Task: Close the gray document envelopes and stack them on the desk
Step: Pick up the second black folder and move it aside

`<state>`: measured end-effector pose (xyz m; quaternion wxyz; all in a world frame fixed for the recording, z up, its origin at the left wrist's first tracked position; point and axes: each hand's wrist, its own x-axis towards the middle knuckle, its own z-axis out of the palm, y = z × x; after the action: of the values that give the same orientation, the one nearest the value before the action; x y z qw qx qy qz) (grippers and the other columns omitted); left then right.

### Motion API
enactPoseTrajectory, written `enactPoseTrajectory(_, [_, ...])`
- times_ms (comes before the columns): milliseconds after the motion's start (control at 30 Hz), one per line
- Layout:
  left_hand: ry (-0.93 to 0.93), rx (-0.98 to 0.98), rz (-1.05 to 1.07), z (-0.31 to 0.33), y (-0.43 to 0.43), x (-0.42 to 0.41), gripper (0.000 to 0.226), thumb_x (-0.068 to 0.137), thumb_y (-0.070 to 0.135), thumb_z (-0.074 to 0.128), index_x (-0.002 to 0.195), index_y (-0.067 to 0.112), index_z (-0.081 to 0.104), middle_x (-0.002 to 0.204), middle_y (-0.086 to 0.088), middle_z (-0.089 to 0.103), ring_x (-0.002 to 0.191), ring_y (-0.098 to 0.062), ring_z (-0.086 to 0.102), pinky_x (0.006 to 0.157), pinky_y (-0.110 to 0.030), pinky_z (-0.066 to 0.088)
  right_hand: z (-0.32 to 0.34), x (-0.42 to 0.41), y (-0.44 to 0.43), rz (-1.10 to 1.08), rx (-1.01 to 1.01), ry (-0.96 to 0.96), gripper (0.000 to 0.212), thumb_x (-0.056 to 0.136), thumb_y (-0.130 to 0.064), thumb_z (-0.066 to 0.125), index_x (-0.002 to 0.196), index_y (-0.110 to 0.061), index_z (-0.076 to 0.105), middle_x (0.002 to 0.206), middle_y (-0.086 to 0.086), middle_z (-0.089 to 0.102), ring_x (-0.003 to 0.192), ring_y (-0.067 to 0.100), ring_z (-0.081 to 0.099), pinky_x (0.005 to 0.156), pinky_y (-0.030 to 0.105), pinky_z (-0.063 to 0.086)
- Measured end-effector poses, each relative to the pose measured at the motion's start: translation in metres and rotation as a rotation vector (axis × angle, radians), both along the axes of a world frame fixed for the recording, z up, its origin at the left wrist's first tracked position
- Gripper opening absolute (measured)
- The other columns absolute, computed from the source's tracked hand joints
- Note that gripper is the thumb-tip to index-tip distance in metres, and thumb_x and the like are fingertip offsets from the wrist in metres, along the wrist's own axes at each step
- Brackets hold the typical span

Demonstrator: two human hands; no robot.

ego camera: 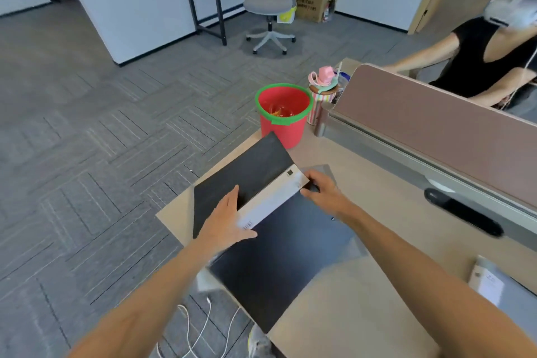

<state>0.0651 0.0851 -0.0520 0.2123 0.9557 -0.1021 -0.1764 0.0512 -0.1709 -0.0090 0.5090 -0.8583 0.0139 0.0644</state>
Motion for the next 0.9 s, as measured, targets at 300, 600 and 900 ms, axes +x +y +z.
enactPoseTrajectory(300, [-0.264,-0.205,0.234,0.112,-0.003,-0.078,0.045,0.083,0.038,0.07,0.116,0.015,0.051,0.113,-0.002,0.062,0.094,-0.018,0.056,0.088,-0.036,0.049,0.114,-0.059,0.021,-0.182,0.076,-0.461,0.023,0.083,-0.012,0.069,0.104,-0.018,0.061,0.106,-0.008,0.063,0.096,0.003,0.056,0.078,0.007,0.043])
enactPoseTrajectory(600, [-0.05,-0.74,0.325,0.124,-0.075,-0.096,0.043,0.086,0.03,0.07,0.121,0.012,0.054,0.115,-0.003,0.061,0.101,-0.019,0.058,0.066,-0.02,0.046,0.078,-0.121,-0.052,-0.565,0.035,-0.213,0.076,0.086,-0.037,0.064,0.147,-0.02,0.023,0.147,0.008,0.032,0.134,0.025,0.034,0.112,0.043,0.03])
enactPoseTrajectory(900, [0.247,-0.685,0.106,0.046,-0.176,-0.087,0.041,0.095,0.024,0.057,0.133,0.01,0.047,0.124,-0.007,0.06,0.111,-0.025,0.059,0.083,-0.026,0.042,-0.004,-0.186,-0.134,-0.869,0.118,0.13,0.051,0.089,-0.011,0.05,0.138,-0.016,0.037,0.128,0.008,0.058,0.111,0.027,0.058,0.093,0.04,0.051])
